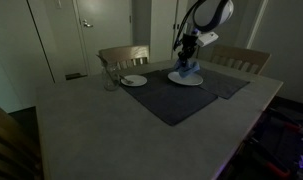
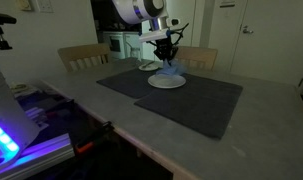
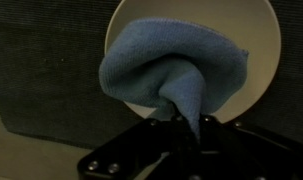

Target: Use the towel to wipe the plate

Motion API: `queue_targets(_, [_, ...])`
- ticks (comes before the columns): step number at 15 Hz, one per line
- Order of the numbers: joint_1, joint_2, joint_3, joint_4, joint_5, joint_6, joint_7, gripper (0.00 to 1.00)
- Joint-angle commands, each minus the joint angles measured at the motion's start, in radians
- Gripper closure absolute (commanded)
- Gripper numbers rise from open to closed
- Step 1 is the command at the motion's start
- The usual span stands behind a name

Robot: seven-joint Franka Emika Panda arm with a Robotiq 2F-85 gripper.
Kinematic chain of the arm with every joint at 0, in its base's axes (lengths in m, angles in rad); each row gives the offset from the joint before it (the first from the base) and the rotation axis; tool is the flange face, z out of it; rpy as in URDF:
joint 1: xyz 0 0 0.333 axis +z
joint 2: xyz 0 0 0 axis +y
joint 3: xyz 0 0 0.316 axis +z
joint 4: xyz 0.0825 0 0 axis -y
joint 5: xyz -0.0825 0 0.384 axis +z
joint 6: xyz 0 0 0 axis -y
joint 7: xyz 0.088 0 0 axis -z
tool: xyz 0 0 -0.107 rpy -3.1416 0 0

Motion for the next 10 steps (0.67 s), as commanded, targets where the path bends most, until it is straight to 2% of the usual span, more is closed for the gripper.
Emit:
queue_targets(1, [0.009,0.000,-0.009,0.001,0.012,-0.002,-0.011,0.93])
queue_targets(3, [0.009,0.000,-0.009,0.001,0.012,-0.002,-0.011,0.93])
queue_targets(4, [0.009,0.000,-0.009,0.001,0.012,-0.002,-0.011,0.98])
queue_targets(7, [-0.015,0.018,0.009,0.006,0.049,0.005,-0.031,0.98])
queue_targets(10, [-0.032,0.038,0.021,0.007,0.067,0.063,-0.076,0.98])
